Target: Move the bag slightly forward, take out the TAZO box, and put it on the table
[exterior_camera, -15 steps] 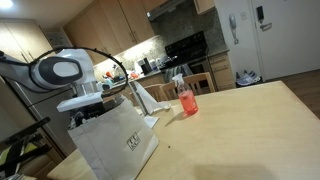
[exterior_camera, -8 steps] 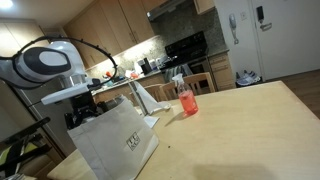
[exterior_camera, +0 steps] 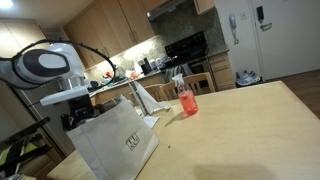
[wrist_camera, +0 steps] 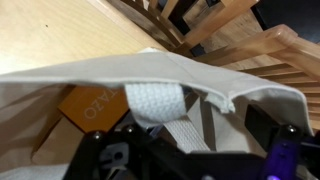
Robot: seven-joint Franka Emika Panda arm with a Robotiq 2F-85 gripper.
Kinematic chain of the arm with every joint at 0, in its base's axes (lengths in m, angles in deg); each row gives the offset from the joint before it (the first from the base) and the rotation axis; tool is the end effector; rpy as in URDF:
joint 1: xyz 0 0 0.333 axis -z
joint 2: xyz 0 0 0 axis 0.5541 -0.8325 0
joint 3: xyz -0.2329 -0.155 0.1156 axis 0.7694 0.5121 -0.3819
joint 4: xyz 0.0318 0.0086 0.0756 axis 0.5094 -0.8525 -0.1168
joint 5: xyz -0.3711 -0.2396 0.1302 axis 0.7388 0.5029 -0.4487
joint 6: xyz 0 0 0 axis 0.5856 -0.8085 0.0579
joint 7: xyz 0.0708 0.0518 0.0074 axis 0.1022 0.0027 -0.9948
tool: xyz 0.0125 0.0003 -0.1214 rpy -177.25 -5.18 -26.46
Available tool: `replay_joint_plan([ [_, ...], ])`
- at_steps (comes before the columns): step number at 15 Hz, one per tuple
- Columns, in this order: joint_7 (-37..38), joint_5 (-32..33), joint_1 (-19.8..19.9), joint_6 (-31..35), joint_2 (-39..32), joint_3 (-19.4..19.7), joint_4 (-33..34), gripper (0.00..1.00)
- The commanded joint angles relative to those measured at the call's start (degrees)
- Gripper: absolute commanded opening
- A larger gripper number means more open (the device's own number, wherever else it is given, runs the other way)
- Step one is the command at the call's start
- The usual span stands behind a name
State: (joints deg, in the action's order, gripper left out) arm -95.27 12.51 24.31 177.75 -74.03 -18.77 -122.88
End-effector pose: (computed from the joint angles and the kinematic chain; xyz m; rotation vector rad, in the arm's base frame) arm 0.5200 0.1981 0.2329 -2.7443 -1.4158 0.3811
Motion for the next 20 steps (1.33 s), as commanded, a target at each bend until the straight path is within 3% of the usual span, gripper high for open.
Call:
replay_joint_plan([
  [1, -3.4, -2.3, 0.2, -0.1, -1.2, -0.4, 0.7, 1.00],
  [12, -6.3, -3.0, 0.2, 1.2, -1.2, -0.4, 0.8, 1.00],
  [20, -4.7, 6.4, -1.3, 5.5, -0.2, -0.4, 1.7, 1.00],
])
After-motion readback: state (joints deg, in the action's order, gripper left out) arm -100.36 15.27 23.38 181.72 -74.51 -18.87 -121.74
